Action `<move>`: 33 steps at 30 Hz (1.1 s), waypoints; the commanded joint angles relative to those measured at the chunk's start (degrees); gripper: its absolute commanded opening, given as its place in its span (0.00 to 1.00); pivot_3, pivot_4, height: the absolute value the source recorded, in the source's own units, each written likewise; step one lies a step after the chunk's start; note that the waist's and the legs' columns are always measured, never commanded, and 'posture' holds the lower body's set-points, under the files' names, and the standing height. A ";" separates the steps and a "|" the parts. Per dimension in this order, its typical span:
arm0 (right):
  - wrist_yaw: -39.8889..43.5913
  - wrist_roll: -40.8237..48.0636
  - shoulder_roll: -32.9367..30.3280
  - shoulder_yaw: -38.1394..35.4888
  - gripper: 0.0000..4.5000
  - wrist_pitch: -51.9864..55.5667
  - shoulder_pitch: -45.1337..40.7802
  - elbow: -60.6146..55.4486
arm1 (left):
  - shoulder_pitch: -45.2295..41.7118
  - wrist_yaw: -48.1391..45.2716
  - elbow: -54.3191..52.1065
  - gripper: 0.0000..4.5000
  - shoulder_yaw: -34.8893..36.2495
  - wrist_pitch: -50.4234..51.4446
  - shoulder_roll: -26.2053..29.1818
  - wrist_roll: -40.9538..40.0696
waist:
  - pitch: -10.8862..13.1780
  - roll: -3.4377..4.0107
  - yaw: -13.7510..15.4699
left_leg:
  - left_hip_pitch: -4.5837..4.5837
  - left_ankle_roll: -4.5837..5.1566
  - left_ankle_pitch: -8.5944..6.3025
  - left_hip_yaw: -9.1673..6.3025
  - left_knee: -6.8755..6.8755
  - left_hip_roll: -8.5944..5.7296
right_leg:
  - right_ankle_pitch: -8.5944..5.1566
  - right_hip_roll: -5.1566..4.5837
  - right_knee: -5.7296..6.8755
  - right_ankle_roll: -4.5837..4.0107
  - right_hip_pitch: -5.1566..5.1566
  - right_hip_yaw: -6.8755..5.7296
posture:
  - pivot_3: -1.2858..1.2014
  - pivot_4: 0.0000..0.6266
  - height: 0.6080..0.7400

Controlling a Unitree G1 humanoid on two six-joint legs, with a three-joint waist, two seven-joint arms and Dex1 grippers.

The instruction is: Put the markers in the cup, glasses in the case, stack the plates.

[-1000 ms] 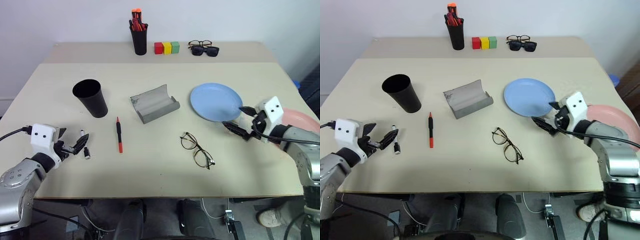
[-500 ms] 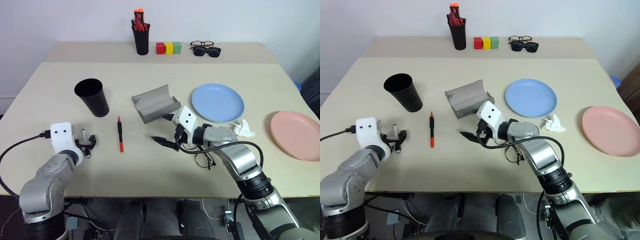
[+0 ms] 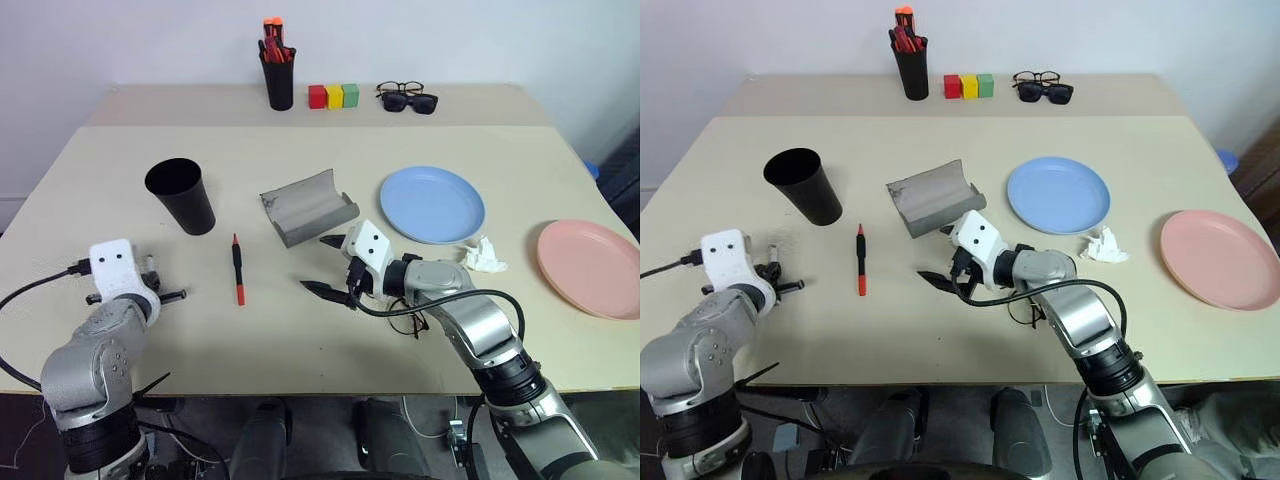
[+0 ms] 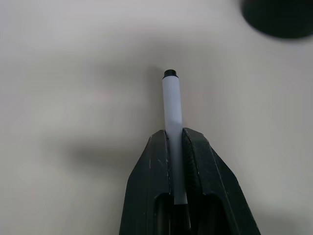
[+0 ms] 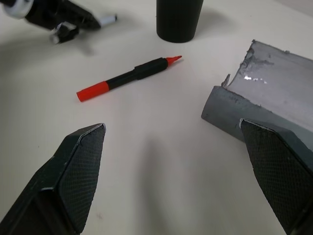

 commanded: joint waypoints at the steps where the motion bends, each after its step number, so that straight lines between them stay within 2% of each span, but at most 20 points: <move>1: -0.78 -0.20 1.49 -0.48 1.00 -1.20 -1.85 -1.32 | -8.71 0.34 1.67 0.01 3.28 -18.73 4.46 3.34 | 0.05 -0.13 0.22 | -0.02 -0.05 0.03 -0.02 0.00 0.00 | 0.00 0.00 -0.01 0.00 -0.01 -0.01 | 0.52 0.24 1.00; 4: -1.88 -0.56 3.42 -1.08 1.00 -2.03 -4.21 0.54 | -14.89 -5.10 6.48 0.01 -2.72 -29.52 7.98 5.23 | 0.03 -0.17 0.34 | -0.08 -0.13 0.06 0.02 -0.01 -0.04 | 0.01 -0.06 -0.10 0.01 0.00 -0.01 | 0.52 0.24 1.00; 10: -3.74 -1.55 6.66 -1.30 1.00 -3.89 -7.45 3.16 | -25.69 -10.16 20.69 0.01 -12.06 -44.37 7.64 8.81 | 0.01 -0.14 0.15 | -0.07 -0.12 0.07 0.03 -0.03 -0.09 | 0.02 -0.07 -0.10 0.04 0.02 -0.02 | 0.52 0.24 1.00; 17: -5.24 -2.05 6.95 -1.82 1.00 -3.74 -6.75 1.94 | -24.52 -10.15 30.41 0.01 -17.38 -52.52 5.40 13.06 | 0.02 -0.13 -0.46 | -0.07 -0.11 0.07 0.03 -0.07 -0.02 | 0.02 0.00 0.05 0.03 -0.13 0.00 | 0.52 0.24 1.00; 23: -5.71 -1.89 6.35 -2.05 1.00 -3.10 -6.25 0.44 | -22.90 -8.18 32.54 0.01 -16.58 -54.11 4.25 13.53 | 0.02 -0.13 -0.14 | -0.08 -0.11 0.07 0.04 -0.03 -0.03 | 0.02 -0.02 0.05 0.04 -0.12 0.01 | 0.52 0.24 1.00; 26: -5.78 -1.94 6.32 -1.94 1.00 -3.25 -6.46 0.53 | -21.90 -7.97 32.57 0.26 -16.39 -54.29 3.76 13.38 | 0.02 -0.13 -0.14 | -0.08 -0.11 0.07 0.04 -0.02 -0.03 | 0.02 -0.03 0.05 0.04 -0.10 0.01 | 0.52 0.24 1.00; 29: -5.65 -1.84 6.39 -1.96 1.00 -3.40 -6.83 0.81 | -21.58 -7.58 30.73 0.59 -15.45 -54.83 3.19 12.49 | 0.02 -0.13 -0.14 | -0.08 -0.11 0.07 0.03 -0.02 -0.03 | 0.02 -0.02 0.07 0.04 -0.10 0.00 | 0.52 0.24 1.00; 33: -5.05 -1.82 5.75 -2.26 1.00 -3.75 -7.13 1.29 | -19.33 -10.36 21.22 0.59 -14.61 -55.30 2.29 8.16 | 0.02 -0.13 -0.17 | -0.08 -0.11 0.07 0.03 -0.02 -0.03 | 0.02 -0.03 0.06 0.04 -0.10 0.01 | 0.52 0.24 1.00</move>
